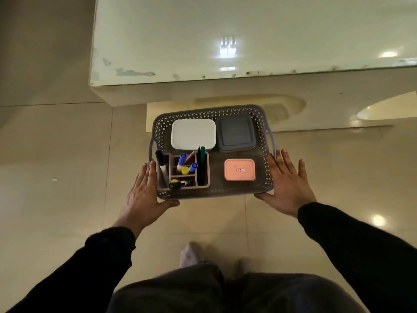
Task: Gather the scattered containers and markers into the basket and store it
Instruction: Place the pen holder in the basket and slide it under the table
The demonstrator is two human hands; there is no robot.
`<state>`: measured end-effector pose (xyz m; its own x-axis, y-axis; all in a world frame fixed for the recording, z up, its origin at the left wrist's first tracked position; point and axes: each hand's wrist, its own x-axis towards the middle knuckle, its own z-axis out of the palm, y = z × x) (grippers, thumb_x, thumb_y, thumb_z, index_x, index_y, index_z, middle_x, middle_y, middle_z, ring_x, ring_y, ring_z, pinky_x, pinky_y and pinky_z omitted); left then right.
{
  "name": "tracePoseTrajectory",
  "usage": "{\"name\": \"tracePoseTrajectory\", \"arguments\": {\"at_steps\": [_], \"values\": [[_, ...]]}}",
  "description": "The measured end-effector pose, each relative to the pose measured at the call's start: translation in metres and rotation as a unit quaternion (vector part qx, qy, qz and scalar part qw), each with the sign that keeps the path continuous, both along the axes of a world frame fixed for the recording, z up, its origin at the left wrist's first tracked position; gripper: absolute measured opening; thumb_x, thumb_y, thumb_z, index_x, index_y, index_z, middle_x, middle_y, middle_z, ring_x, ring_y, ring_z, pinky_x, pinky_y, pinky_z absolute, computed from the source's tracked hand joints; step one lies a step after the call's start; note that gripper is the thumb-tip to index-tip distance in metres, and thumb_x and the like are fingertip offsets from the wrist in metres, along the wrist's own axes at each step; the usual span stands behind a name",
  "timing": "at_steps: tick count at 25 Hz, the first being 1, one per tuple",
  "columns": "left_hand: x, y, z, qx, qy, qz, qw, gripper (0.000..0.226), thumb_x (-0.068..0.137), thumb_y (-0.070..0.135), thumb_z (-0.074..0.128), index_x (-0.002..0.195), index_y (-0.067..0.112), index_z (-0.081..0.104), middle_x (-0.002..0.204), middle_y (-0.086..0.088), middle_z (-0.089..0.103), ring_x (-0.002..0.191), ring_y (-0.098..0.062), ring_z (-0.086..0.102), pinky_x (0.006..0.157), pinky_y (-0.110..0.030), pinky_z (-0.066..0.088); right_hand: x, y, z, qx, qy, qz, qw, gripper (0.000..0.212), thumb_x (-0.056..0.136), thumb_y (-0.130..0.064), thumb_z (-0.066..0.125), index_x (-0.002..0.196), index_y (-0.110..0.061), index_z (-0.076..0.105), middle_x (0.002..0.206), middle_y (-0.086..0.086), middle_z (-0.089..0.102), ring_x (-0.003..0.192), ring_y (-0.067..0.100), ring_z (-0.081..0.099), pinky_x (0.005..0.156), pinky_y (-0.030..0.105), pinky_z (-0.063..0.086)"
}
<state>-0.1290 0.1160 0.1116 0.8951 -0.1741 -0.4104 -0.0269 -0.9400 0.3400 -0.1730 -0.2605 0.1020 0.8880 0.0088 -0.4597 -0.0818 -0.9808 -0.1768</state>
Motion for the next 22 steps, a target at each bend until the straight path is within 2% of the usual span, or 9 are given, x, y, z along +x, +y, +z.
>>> {"name": "tracePoseTrajectory", "arguments": {"at_steps": [4, 9, 13, 16, 18, 20, 22], "values": [[0.068, -0.005, -0.064, 0.001, -0.026, -0.028, 0.999, 0.130, 0.069, 0.067, 0.073, 0.154, 0.019, -0.013, 0.163, 0.001, -0.007, 0.145, -0.009, -0.015, 0.121, -0.039, 0.009, 0.060, -0.007, -0.062, 0.001, -0.014, -0.015, 1.000, 0.116, 0.078, -0.080, 0.051, 0.158, -0.025, -0.013, 0.168, 0.004, -0.007, 0.153, 0.022, -0.016, 0.121, 0.061, -0.004], [0.130, -0.002, -0.127, -0.009, -0.070, -0.052, 0.996, 0.130, 0.067, 0.070, 0.071, 0.155, 0.017, -0.010, 0.164, -0.001, -0.007, 0.147, -0.011, -0.013, 0.121, -0.037, 0.006, 0.119, -0.007, -0.117, 0.005, -0.053, -0.026, 0.998, 0.119, 0.077, -0.078, 0.059, 0.158, -0.029, -0.013, 0.168, 0.002, -0.009, 0.154, 0.021, -0.014, 0.121, 0.059, -0.004], [0.152, -0.002, -0.152, -0.024, -0.108, -0.054, 0.992, 0.129, 0.069, 0.068, 0.071, 0.155, 0.018, -0.011, 0.164, 0.000, -0.008, 0.148, -0.011, -0.013, 0.120, -0.034, 0.004, 0.140, -0.007, -0.141, 0.035, -0.073, -0.045, 0.996, 0.119, 0.076, -0.073, 0.065, 0.158, -0.033, -0.013, 0.168, -0.001, -0.011, 0.153, 0.020, -0.015, 0.121, 0.058, -0.003], [0.167, -0.003, -0.155, -0.035, -0.118, -0.055, 0.991, 0.126, 0.071, 0.066, 0.071, 0.155, 0.020, -0.011, 0.164, 0.001, -0.007, 0.148, -0.011, -0.011, 0.119, -0.032, 0.003, 0.151, -0.006, -0.154, 0.072, -0.101, -0.074, 0.990, 0.115, 0.077, -0.067, 0.070, 0.158, -0.036, -0.006, 0.169, -0.002, -0.004, 0.154, 0.019, -0.009, 0.121, 0.057, 0.000], [0.178, -0.005, -0.153, -0.043, -0.106, -0.052, 0.992, 0.124, 0.072, 0.064, 0.073, 0.155, 0.022, -0.010, 0.165, 0.001, -0.002, 0.150, -0.014, -0.005, 0.119, -0.035, 0.007, 0.159, -0.005, -0.158, 0.110, -0.125, -0.107, 0.980, 0.108, 0.077, -0.061, 0.075, 0.157, -0.040, 0.005, 0.168, -0.004, 0.012, 0.155, 0.021, 0.006, 0.122, 0.058, 0.009], [0.181, -0.010, -0.154, -0.074, -0.102, -0.011, 0.992, 0.125, 0.072, 0.059, 0.076, 0.154, 0.024, -0.011, 0.164, 0.000, 0.011, 0.149, -0.019, 0.011, 0.119, -0.041, 0.021, 0.164, -0.003, -0.159, 0.154, -0.161, -0.143, 0.964, 0.102, 0.074, -0.054, 0.080, 0.153, -0.041, 0.017, 0.158, -0.005, 0.036, 0.146, 0.024, 0.034, 0.116, 0.057, 0.032], [0.181, -0.017, -0.157, -0.109, -0.105, 0.070, 0.986, 0.121, 0.076, 0.052, 0.076, 0.154, 0.023, -0.012, 0.159, -0.002, 0.027, 0.144, -0.023, 0.029, 0.112, -0.043, 0.035, 0.167, 0.004, -0.159, 0.185, -0.184, -0.175, 0.950, 0.107, 0.073, -0.048, 0.084, 0.155, -0.038, 0.015, 0.151, -0.006, 0.046, 0.135, 0.024, 0.049, 0.107, 0.051, 0.045]]}}
